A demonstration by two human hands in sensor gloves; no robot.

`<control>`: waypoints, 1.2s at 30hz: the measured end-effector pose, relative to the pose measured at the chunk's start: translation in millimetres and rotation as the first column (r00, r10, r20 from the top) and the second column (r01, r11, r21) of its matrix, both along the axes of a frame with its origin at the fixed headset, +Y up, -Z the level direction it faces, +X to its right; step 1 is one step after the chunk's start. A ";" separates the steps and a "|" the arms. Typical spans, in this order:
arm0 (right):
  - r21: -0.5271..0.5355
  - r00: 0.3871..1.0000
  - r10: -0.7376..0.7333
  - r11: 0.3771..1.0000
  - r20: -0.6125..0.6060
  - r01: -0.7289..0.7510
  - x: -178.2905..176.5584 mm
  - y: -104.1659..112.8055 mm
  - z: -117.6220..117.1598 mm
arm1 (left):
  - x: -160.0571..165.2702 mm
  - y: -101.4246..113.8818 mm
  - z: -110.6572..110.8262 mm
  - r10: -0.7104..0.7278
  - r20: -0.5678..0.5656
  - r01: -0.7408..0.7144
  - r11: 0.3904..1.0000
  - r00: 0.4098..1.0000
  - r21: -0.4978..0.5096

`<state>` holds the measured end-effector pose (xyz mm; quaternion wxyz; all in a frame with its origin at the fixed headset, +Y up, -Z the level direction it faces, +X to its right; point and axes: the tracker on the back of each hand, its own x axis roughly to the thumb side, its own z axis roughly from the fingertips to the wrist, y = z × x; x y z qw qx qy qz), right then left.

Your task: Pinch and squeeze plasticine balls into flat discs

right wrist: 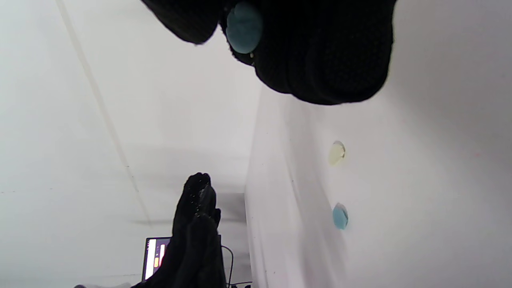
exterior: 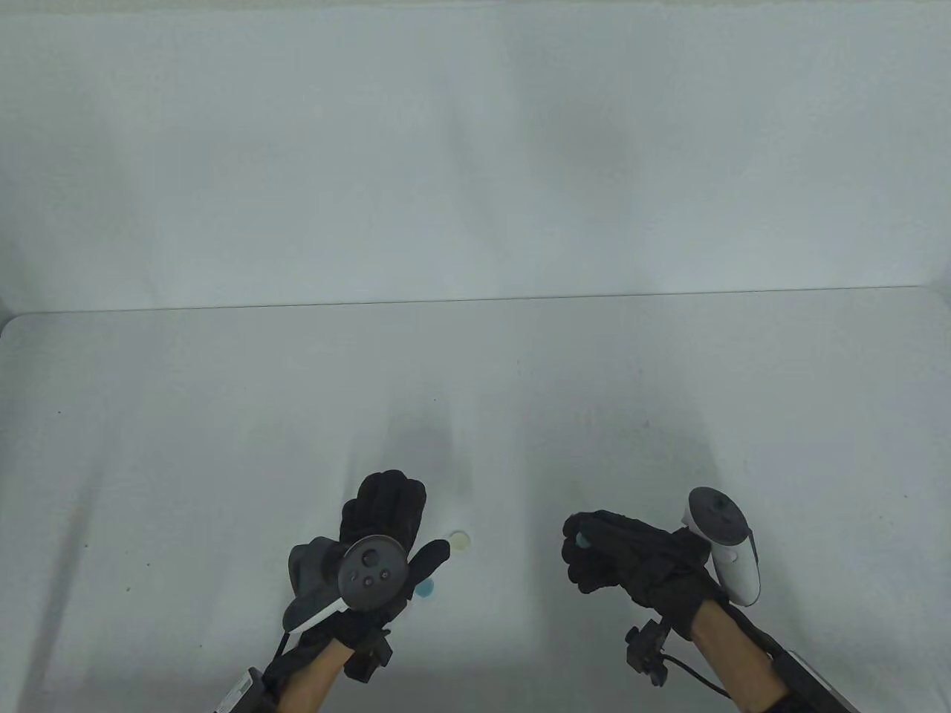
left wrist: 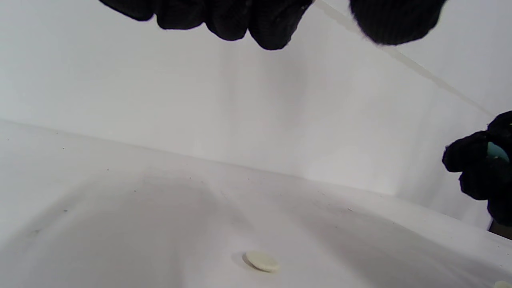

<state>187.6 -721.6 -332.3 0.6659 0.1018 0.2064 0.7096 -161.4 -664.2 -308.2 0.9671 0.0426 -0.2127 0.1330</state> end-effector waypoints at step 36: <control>0.064 0.995 -0.005 0.998 0.103 -0.001 8.3 10.4 0.8 | -1.2 -1.2 -0.6 0.011 0.008 -0.011 1.000 1.000 -0.007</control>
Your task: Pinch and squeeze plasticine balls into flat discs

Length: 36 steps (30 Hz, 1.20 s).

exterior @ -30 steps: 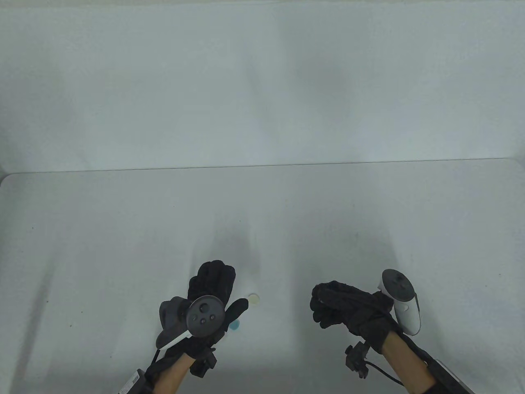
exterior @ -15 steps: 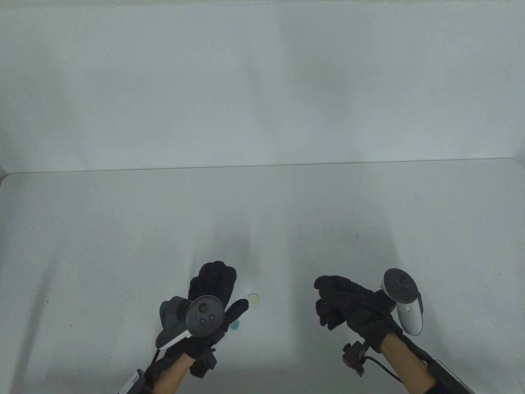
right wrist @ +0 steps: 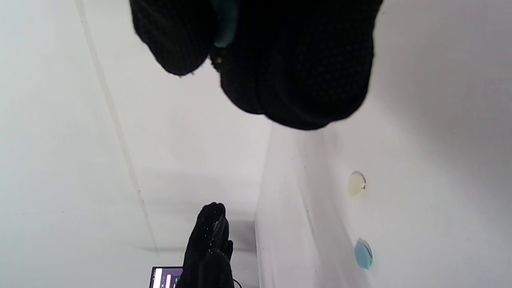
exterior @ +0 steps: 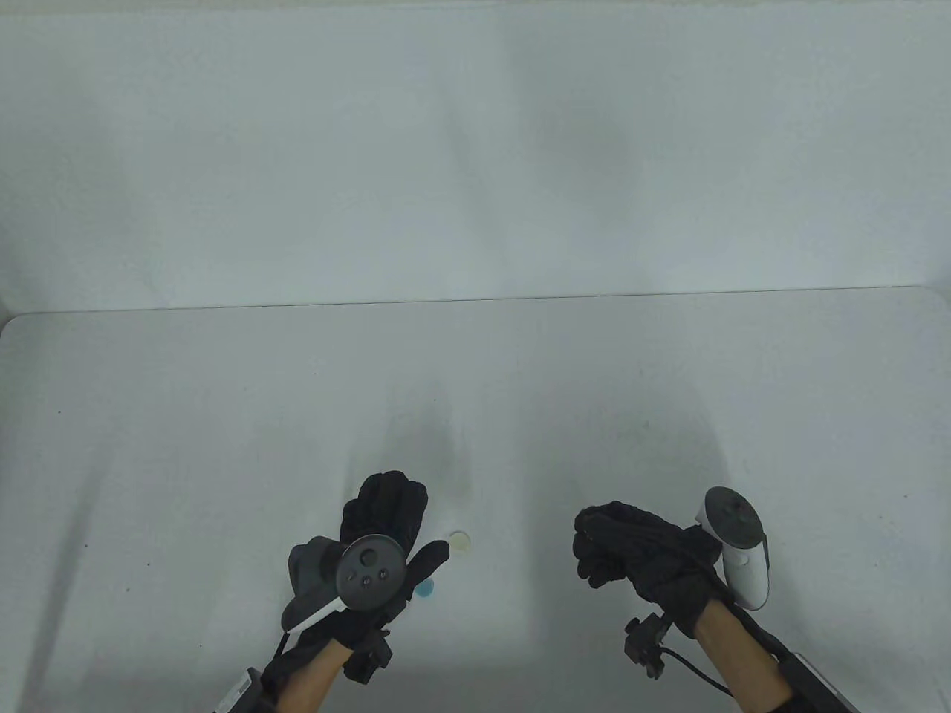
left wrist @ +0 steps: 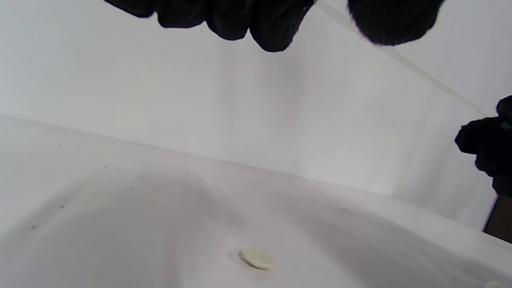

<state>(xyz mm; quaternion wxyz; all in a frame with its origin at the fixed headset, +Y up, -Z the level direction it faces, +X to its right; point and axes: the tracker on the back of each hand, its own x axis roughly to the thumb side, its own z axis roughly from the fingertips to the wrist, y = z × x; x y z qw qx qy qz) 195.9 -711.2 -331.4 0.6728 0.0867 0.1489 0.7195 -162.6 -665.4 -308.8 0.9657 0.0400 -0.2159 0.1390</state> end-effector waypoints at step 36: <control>-0.057 0.997 -0.077 0.995 0.000 0.077 4.4 -7.6 0.1 | -1.4 3.8 2.2 -0.003 -0.009 0.003 0.998 1.000 0.057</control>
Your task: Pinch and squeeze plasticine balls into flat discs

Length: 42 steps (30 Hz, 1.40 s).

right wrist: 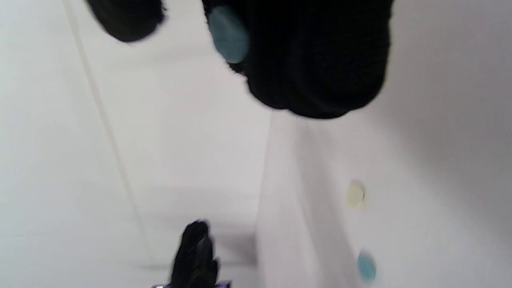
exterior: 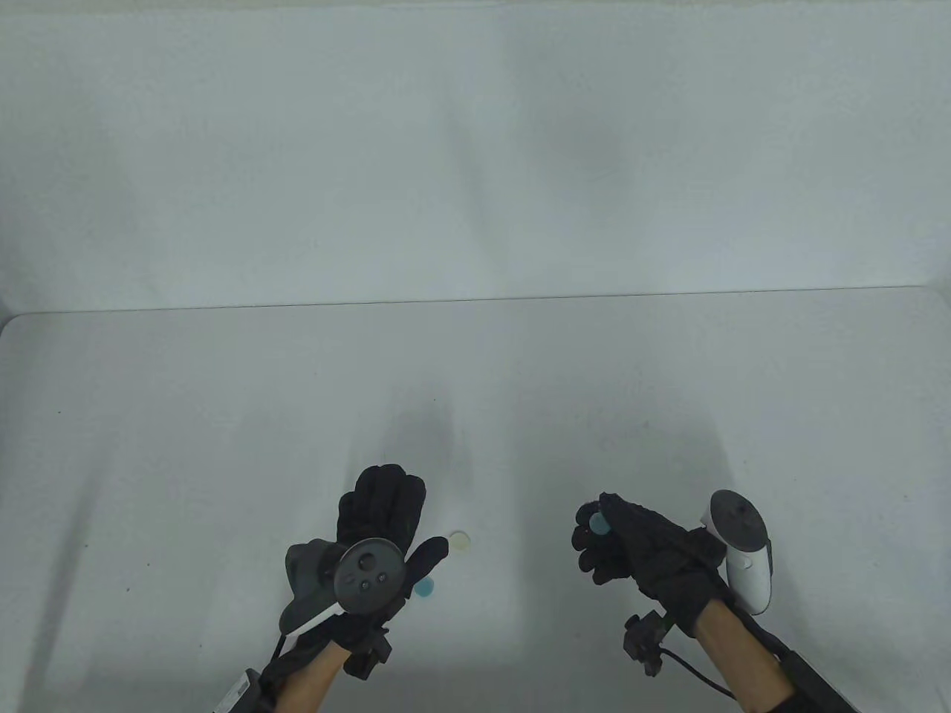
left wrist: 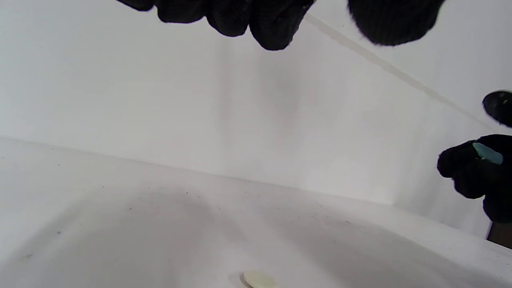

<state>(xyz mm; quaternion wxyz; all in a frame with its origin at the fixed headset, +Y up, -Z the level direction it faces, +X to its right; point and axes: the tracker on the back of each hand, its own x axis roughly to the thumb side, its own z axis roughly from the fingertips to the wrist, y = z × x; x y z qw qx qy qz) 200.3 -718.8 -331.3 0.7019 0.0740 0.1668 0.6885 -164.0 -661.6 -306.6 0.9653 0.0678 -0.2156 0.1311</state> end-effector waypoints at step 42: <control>0.052 0.993 0.058 0.997 0.104 -0.064 4.6 10.2 -0.9 | 0.9 -0.9 1.7 -0.022 0.001 0.022 1.000 1.000 0.004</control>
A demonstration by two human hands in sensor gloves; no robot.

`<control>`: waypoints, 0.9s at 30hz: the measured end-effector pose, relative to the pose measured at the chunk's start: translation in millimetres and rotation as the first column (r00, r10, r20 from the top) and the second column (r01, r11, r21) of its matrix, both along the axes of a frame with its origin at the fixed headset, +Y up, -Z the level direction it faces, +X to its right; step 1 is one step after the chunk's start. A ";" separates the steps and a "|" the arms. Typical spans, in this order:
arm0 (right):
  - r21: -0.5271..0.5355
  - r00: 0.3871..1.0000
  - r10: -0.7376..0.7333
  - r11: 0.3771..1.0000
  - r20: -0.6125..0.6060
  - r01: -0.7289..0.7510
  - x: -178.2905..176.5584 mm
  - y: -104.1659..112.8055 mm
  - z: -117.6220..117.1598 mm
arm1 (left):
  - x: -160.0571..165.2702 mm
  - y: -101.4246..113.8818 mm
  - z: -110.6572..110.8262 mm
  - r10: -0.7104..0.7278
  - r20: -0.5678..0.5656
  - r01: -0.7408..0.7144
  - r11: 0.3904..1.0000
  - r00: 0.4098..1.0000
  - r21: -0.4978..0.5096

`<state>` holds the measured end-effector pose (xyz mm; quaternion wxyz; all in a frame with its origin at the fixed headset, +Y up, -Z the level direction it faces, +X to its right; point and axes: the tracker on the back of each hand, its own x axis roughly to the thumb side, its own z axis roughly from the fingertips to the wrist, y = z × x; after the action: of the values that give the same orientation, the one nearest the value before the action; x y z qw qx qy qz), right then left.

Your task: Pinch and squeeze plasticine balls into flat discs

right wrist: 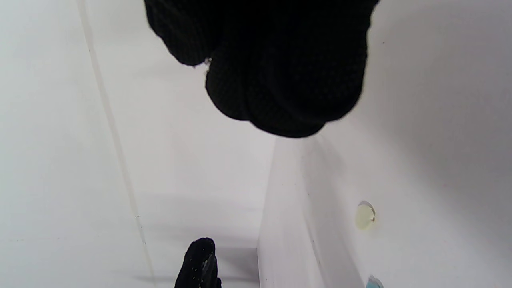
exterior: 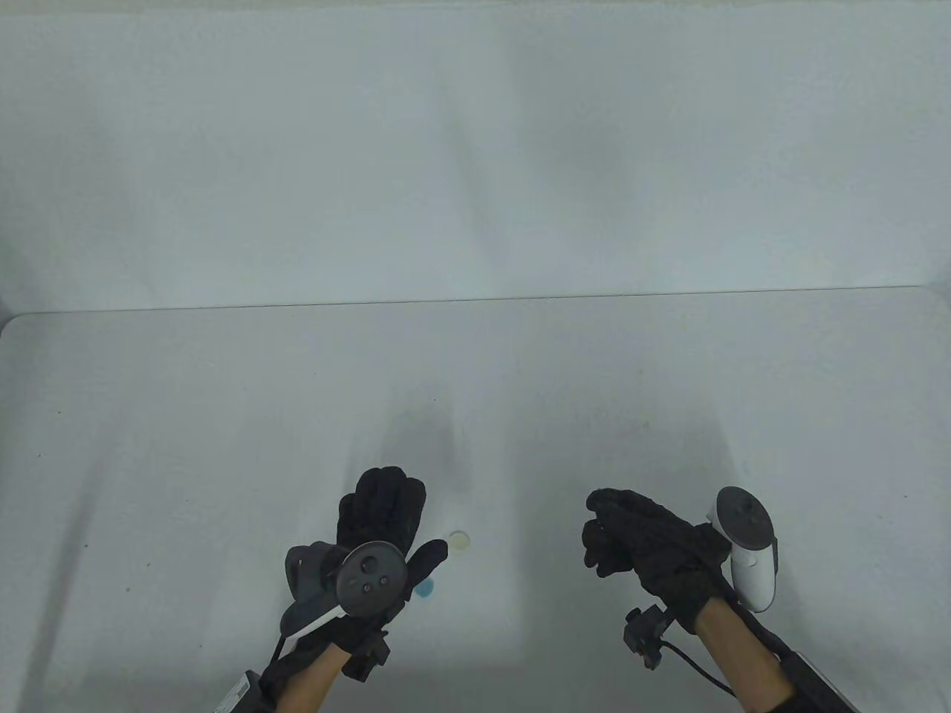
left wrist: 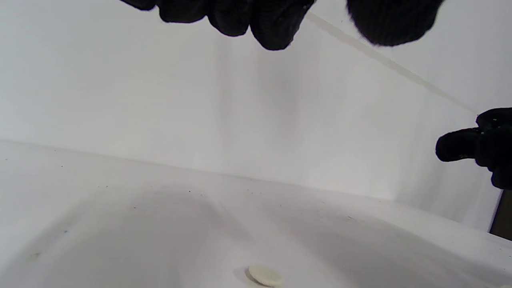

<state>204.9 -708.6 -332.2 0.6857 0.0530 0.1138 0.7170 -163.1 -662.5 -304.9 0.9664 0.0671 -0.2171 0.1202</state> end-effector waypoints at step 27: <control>-0.054 0.998 -0.043 0.998 -0.052 0.040 -7.2 -6.6 2.8 | -6.6 1.9 0.7 -0.005 -0.019 0.006 1.000 1.000 0.008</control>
<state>197.7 -715.2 -329.5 0.6983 0.0560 0.1500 0.6977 -169.6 -660.6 -304.1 0.9685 0.0714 -0.2085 0.1161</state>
